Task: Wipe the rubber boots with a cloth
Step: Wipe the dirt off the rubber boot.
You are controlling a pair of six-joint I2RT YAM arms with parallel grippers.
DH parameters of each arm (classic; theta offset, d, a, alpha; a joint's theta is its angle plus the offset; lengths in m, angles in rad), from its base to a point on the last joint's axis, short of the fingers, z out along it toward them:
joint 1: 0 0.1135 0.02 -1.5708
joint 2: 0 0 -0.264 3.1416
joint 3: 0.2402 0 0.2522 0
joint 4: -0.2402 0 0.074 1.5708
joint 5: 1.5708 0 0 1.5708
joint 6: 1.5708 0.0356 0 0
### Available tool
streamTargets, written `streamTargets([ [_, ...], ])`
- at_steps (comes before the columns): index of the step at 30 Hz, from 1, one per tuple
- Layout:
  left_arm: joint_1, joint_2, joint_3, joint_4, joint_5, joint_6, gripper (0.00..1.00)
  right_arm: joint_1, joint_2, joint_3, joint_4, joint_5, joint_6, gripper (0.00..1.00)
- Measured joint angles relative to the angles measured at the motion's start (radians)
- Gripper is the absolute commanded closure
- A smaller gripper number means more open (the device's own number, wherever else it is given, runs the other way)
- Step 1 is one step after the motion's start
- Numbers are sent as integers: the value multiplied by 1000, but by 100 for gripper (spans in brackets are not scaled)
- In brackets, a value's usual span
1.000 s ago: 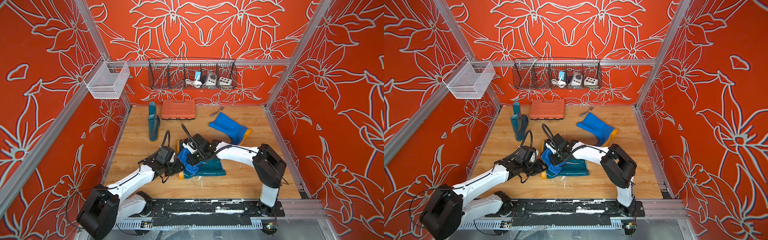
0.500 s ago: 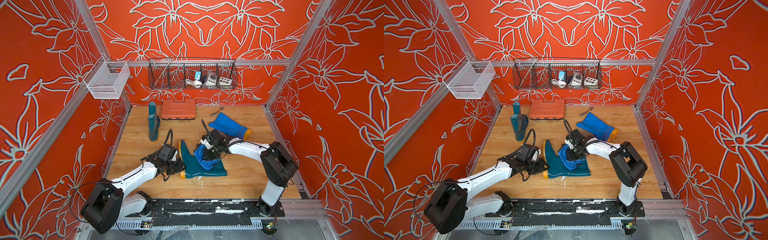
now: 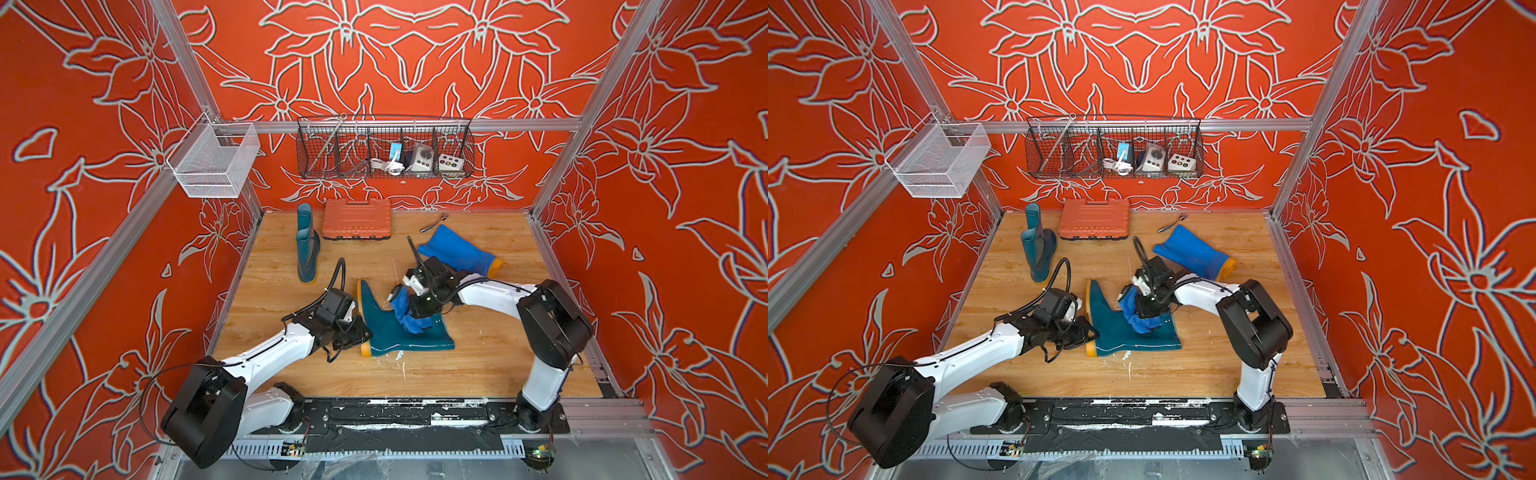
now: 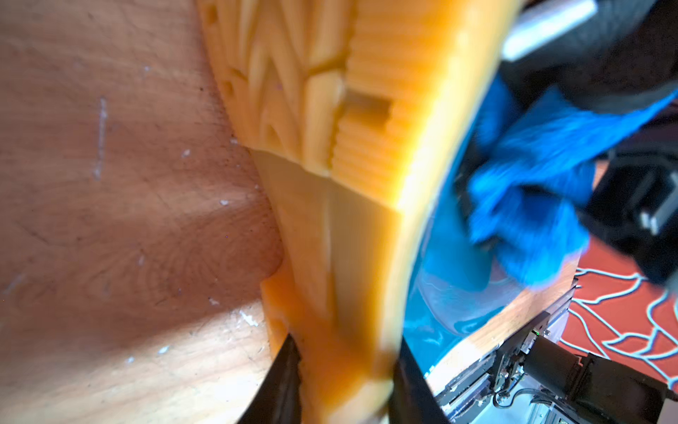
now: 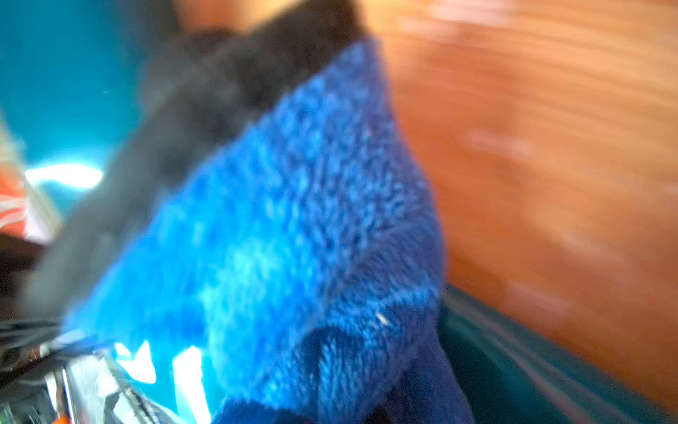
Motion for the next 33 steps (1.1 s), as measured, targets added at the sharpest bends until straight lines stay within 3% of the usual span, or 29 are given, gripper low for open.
streamTargets([
  [4, 0, 3, 0, 3, 3, 3, 100, 48, 13, 67, -53, 36, 0, 100],
  [9, 0, 2, 0, 2, 2, 2, 100, 244, 131, 308, -87, 75, 0, 100],
  [12, 0, -3, -1, -5, -1, -1, 100, 293, 145, 342, -84, 109, 0, 100],
  [16, 0, -11, -10, 5, -2, -1, 100, 216, 115, 245, -40, 71, 3, 100],
  [21, 0, -14, -22, 32, 4, -2, 100, -10, 27, 38, 18, -6, 21, 100],
  [23, 0, -11, -23, 40, 8, -7, 100, -37, 16, 31, 13, -8, 27, 100],
  [25, 0, -5, -23, 42, 11, -10, 100, -2, 16, 45, 7, 8, 31, 100],
  [33, 1, -8, -28, 40, 7, -31, 100, 322, 60, 203, 19, 68, 50, 100],
])
